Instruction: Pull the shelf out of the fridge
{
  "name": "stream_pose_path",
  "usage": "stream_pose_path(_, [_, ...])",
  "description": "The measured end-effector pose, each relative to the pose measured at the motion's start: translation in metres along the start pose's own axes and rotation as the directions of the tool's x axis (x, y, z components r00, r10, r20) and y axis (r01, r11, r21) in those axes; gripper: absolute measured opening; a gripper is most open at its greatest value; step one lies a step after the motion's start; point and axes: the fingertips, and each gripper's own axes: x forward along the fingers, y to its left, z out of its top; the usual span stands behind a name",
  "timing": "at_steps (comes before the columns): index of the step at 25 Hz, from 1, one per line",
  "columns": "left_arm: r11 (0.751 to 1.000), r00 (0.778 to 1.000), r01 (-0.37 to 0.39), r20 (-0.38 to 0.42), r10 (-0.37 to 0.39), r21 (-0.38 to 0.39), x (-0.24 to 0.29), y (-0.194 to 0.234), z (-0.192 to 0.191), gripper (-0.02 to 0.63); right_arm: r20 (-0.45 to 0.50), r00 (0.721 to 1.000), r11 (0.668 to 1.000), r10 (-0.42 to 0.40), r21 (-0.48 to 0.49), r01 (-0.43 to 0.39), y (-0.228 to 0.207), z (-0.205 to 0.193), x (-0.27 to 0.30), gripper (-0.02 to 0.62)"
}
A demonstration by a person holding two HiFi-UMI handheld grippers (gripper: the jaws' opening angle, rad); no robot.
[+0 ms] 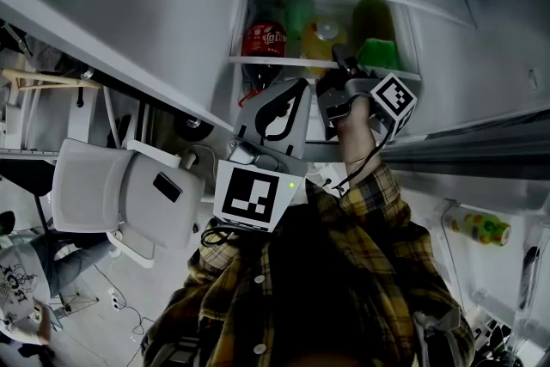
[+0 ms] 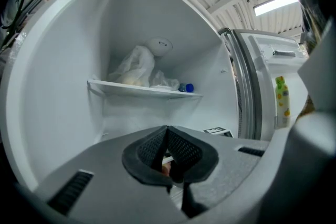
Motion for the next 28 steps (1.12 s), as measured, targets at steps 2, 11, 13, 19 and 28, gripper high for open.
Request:
stream_pose_path(2, [1.0,1.0,0.004,0.004,-0.004,0.002,-0.001,-0.002,0.001,0.003,-0.004,1.0,1.0,-0.005,0.001,0.005,-0.002,-0.002,-0.004,0.026])
stream_pose_path(11, [1.0,0.999,0.028,0.021,-0.029,0.011,-0.005,-0.01,0.008,0.003,-0.024,1.0,1.0,-0.012,-0.012,0.011,-0.004,-0.012,-0.028,0.026])
stream_pose_path(13, [0.999,0.999,0.038,0.025,-0.038,0.014,-0.005,-0.013,0.01,0.003,-0.031,0.999,1.0,-0.012,-0.013,0.012,-0.004,-0.015,-0.034,0.026])
stream_pose_path(19, [0.998,0.997,0.064,0.033,-0.065,0.016,-0.006,-0.023,0.013,0.003,-0.04,0.999,1.0,-0.014,-0.023,0.013,-0.005,-0.02,-0.053,0.026])
stream_pose_path(28, [0.996,0.995,0.086,0.045,-0.087,0.015,-0.007,-0.032,0.017,0.003,-0.07,0.997,0.999,-0.021,-0.041,0.018,-0.011,-0.038,-0.078,0.028])
